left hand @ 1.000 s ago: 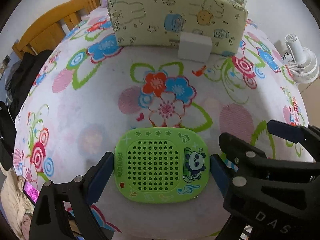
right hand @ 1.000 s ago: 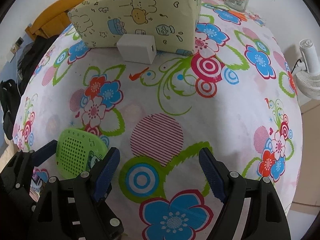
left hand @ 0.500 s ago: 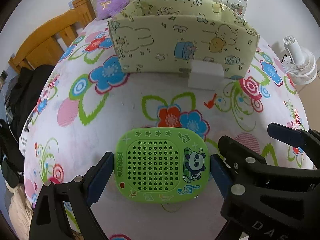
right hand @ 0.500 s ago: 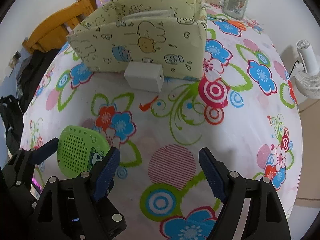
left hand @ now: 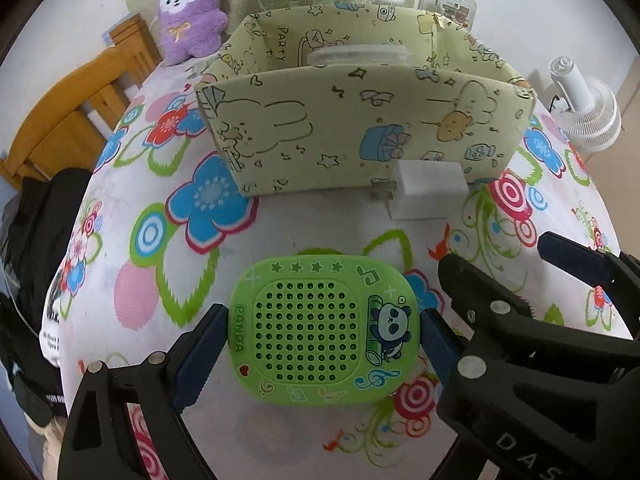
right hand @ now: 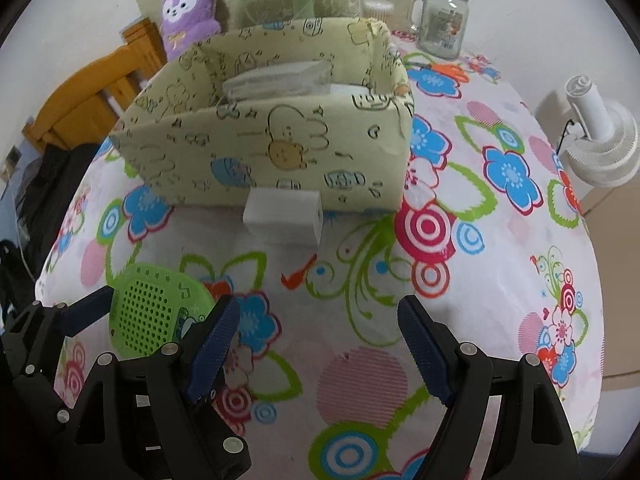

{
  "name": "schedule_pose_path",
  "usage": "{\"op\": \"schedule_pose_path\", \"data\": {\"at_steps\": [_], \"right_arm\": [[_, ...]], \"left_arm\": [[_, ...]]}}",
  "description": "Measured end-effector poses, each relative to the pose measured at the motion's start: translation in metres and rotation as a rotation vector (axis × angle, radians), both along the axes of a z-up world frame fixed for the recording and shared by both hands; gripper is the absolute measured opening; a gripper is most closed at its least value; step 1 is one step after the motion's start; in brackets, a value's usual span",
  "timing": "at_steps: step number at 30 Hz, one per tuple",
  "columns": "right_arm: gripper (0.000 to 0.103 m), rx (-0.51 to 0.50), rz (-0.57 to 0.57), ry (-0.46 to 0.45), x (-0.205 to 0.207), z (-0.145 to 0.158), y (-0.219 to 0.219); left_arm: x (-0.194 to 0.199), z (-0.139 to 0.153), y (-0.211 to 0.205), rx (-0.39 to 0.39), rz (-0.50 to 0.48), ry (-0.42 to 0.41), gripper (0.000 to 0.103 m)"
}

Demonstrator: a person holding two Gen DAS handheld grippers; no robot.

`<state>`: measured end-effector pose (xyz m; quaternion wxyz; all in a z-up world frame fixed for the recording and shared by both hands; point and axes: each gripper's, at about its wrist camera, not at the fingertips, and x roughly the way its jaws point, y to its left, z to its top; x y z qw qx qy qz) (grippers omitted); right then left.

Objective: Organize rigid objects
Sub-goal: 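Close the right tool on the white charger block while left tool holds the speaker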

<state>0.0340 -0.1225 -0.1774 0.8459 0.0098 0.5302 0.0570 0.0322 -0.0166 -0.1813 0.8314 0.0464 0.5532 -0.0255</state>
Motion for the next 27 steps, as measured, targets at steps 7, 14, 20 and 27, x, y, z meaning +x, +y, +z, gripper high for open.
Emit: {"op": "schedule_pose_path", "data": {"at_steps": [7, 14, 20, 27], "right_arm": [[0.084, 0.003, -0.049, -0.011, 0.014, -0.011, 0.013], [0.084, 0.004, -0.081, -0.03, 0.025, -0.02, 0.025], [0.084, -0.005, -0.082, -0.035, 0.038, -0.025, 0.034], [0.076, -0.043, -0.069, -0.061, 0.053, -0.028, 0.044]], "left_arm": [[0.017, -0.011, 0.012, 0.018, -0.049, 0.019, 0.095], [0.03, -0.018, 0.022, 0.019, -0.089, 0.028, 0.095], [0.042, -0.023, 0.028, 0.021, -0.108, 0.033, 0.095], [0.047, -0.024, 0.03, 0.008, -0.117, 0.036, 0.095]]}}
